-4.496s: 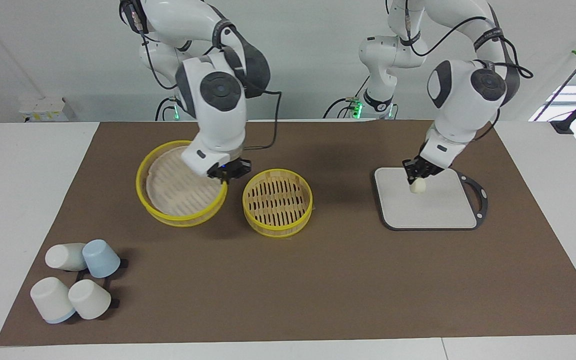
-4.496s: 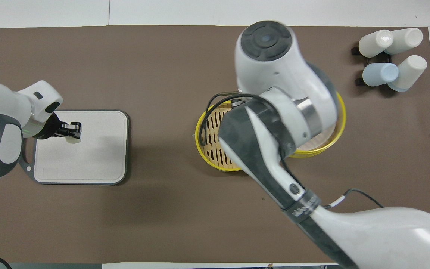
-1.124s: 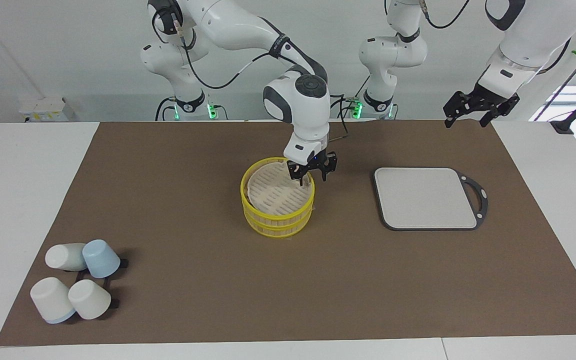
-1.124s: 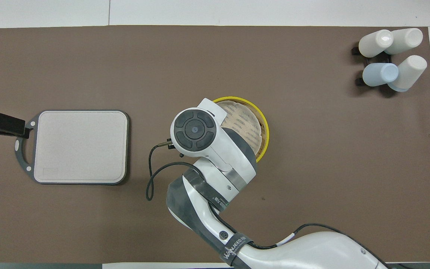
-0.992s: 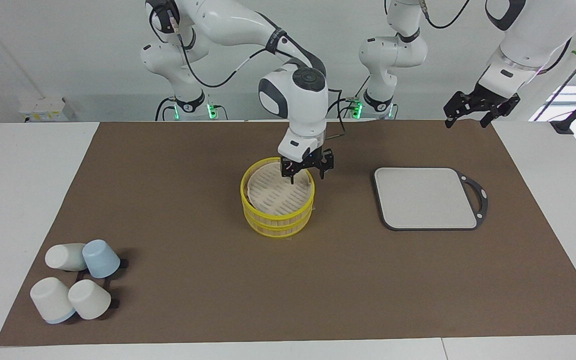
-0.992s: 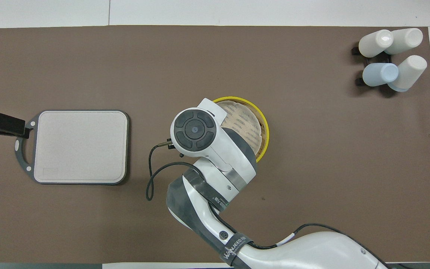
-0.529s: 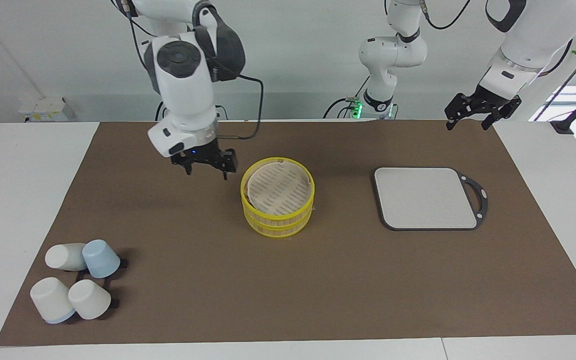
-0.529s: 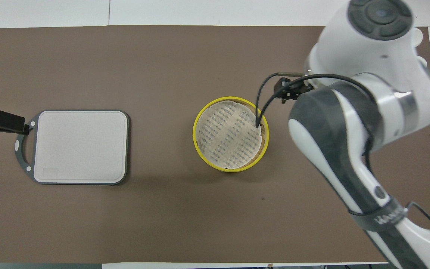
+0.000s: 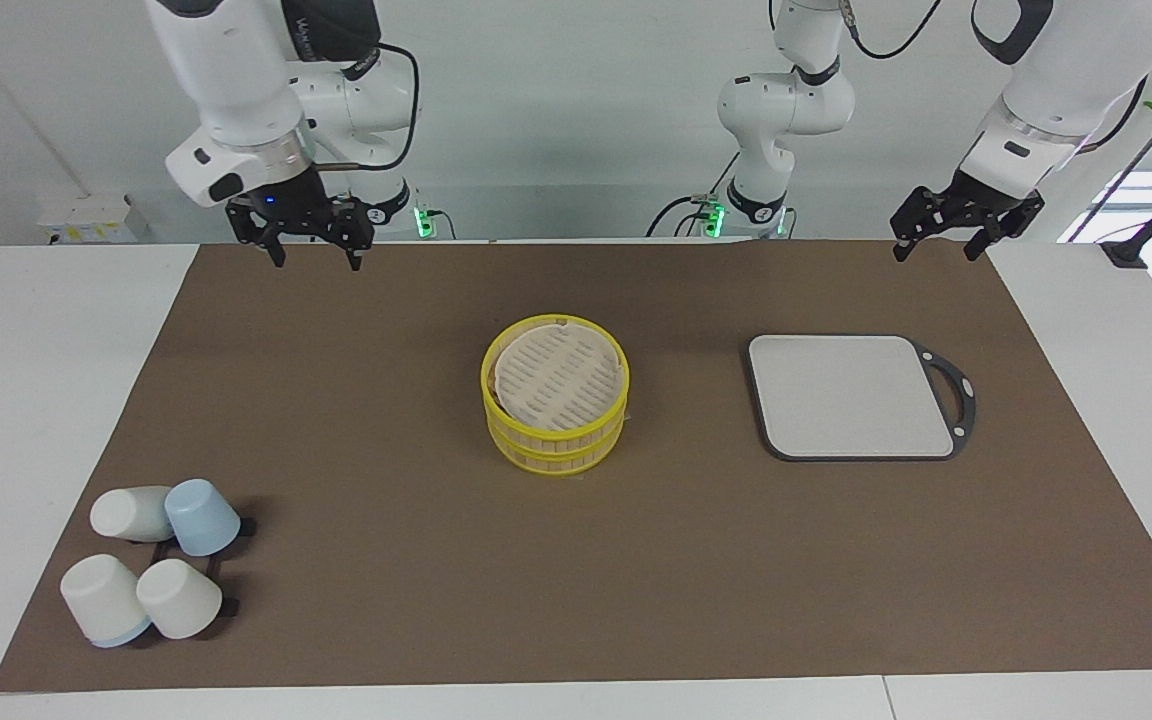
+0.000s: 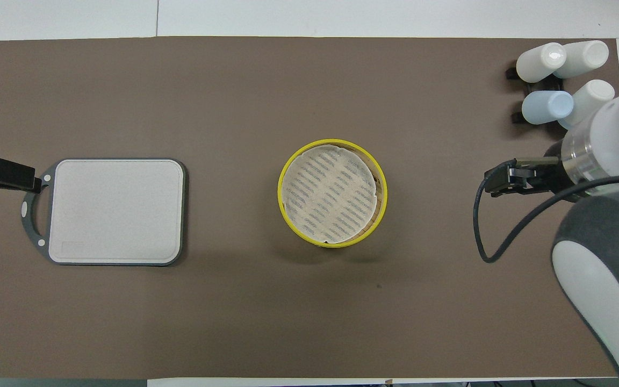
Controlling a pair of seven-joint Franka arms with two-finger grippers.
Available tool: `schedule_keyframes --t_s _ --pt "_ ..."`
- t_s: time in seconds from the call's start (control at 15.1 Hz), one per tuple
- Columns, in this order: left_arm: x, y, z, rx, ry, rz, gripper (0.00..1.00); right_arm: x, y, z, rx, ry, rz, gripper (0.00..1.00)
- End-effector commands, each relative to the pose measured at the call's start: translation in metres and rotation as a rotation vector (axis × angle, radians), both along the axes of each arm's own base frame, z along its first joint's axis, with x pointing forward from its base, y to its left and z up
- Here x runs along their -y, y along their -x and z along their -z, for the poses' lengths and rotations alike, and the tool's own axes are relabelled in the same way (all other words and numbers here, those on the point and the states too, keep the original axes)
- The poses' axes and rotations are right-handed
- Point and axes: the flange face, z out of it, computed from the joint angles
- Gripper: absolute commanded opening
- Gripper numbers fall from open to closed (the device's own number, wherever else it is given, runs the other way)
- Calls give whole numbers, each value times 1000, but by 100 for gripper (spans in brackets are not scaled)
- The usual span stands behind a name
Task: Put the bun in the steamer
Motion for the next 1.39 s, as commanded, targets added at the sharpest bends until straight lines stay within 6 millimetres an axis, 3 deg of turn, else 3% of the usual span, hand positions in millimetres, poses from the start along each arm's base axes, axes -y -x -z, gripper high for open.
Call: schedule_keyframes --t_s 0.0,0.46,0.93,1.32 --pt "-4 -1 1 14 -2 10 100 19 0 9 5 -30 -8 100" --pt "-4 -1 1 14 -2 10 100 21 -31 25 52 -2 -25 100" --pt "-4 -1 1 14 -2 10 100 19 -21 11 45 -4 -43 100" --pt "-4 -1 1 12 -2 8 100 20 -22 10 53 -6 -42 100"
